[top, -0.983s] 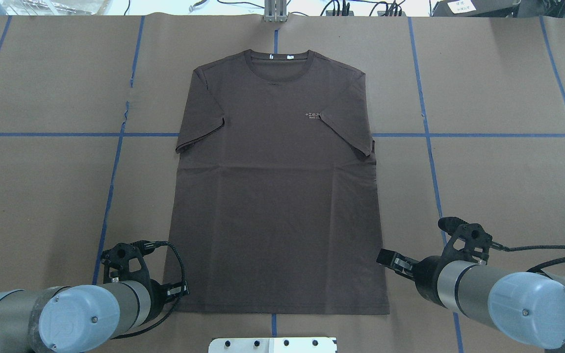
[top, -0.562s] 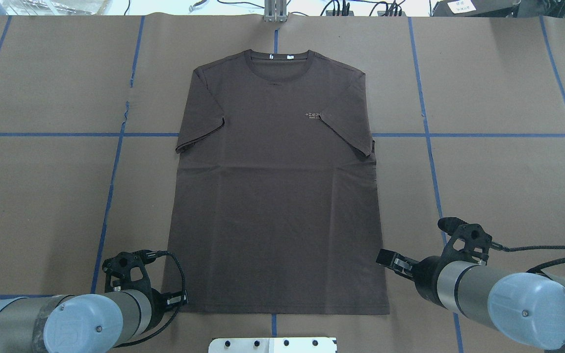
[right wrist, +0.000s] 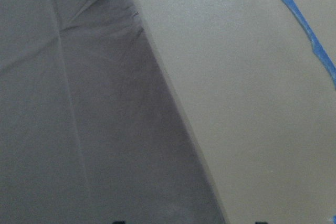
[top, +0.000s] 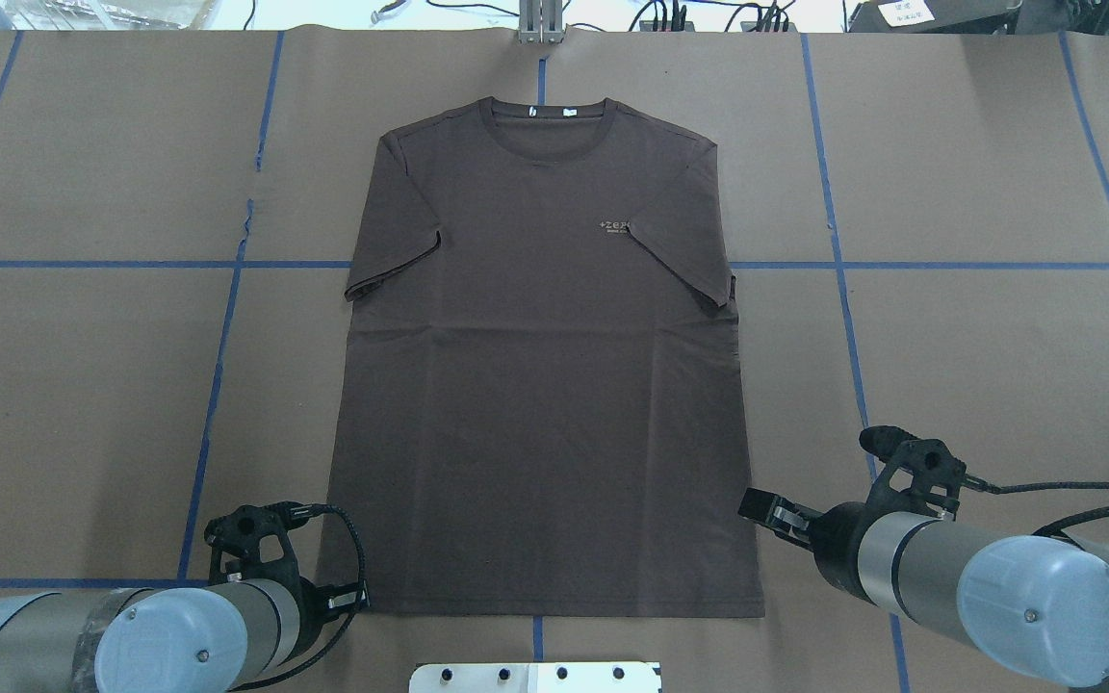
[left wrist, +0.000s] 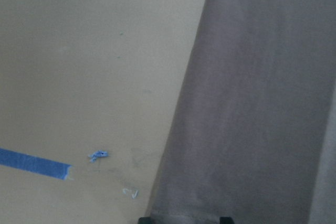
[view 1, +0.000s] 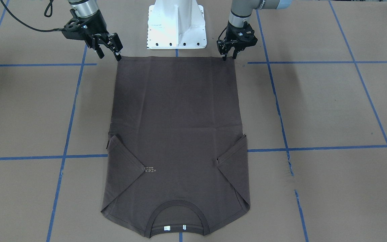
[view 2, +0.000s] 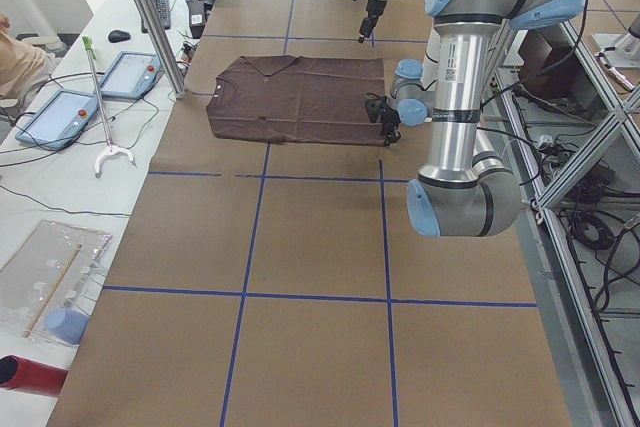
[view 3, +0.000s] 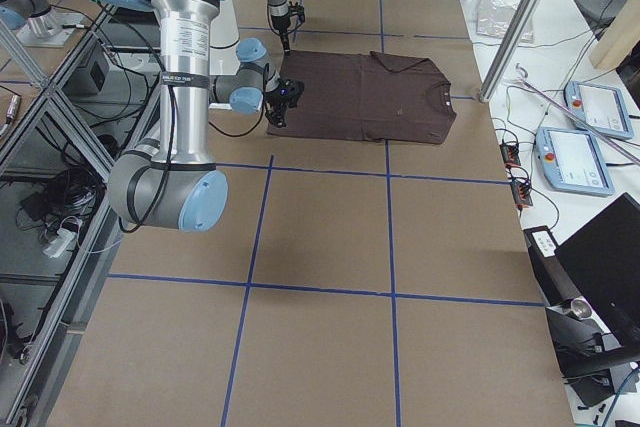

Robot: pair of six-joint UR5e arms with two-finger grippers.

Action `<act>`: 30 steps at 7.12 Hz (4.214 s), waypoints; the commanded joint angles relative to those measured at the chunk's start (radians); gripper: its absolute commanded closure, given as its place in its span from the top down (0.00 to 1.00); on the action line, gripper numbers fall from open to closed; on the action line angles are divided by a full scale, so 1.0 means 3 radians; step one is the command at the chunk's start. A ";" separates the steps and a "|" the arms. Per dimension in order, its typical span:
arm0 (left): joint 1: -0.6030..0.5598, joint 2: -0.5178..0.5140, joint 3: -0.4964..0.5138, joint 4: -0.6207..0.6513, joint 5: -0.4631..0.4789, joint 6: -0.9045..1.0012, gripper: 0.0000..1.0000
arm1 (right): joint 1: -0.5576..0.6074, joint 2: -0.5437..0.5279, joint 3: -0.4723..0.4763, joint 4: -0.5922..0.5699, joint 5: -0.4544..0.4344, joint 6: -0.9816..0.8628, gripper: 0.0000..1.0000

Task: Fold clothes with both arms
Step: 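Grasp the hem corners with both grippers, then lift the hem with both grippers and fold it toward the collar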

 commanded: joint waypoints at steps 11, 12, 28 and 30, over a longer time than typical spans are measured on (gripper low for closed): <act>0.0000 -0.0056 -0.0077 0.0005 -0.0010 0.0014 0.00 | -0.0092 0.0381 -0.0026 -0.0625 -0.0071 0.0239 0.71; -0.0010 -0.0056 -0.0077 0.0005 0.0000 0.0014 0.00 | -0.0213 0.0419 -0.0091 -0.0715 -0.0152 0.0382 0.71; -0.0031 -0.0046 -0.0941 0.0803 0.0069 0.0066 0.00 | -0.0654 0.0409 0.0465 -0.1487 -0.0378 0.0885 0.00; -0.0051 -0.0046 -0.1775 0.1464 -0.0244 0.0066 0.00 | -0.0878 0.0577 0.1407 -0.2450 -0.0357 0.0890 0.00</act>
